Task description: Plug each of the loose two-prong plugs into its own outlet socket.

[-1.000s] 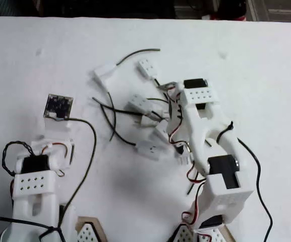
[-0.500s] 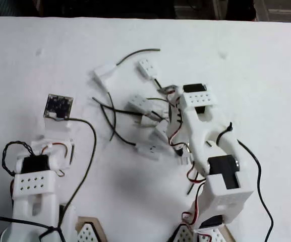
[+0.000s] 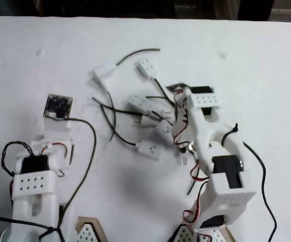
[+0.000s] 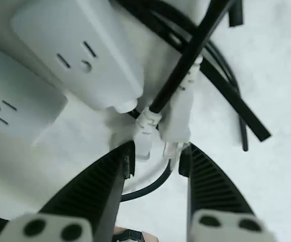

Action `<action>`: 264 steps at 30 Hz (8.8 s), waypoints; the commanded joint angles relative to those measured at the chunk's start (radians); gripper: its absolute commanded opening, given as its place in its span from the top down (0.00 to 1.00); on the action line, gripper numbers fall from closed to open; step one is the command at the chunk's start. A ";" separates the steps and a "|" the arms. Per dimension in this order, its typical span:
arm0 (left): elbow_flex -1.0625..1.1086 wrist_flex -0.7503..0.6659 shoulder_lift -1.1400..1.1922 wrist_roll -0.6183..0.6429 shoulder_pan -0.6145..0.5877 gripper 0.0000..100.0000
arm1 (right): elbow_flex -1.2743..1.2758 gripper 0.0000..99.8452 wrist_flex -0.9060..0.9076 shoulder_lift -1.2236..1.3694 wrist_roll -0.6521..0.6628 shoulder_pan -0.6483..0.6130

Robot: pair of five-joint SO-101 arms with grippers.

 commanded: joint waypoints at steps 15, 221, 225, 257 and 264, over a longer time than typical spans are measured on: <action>-0.003 -0.015 -0.019 -0.009 0.001 0.98 | -0.261 0.89 0.025 0.087 -0.051 0.024; -0.137 0.384 -0.891 -0.014 0.707 0.98 | 1.048 0.98 -0.460 -1.997 -0.281 -0.693; -0.135 0.313 -0.886 -0.011 0.521 0.98 | 1.048 0.98 -0.456 -1.995 -0.281 -0.568; -0.776 0.031 0.550 -0.219 0.466 0.97 | 1.048 0.98 -0.605 -1.994 -0.213 -0.068; -1.097 0.183 0.951 -0.577 0.455 0.76 | 1.054 0.98 -0.605 -1.994 -0.213 -0.068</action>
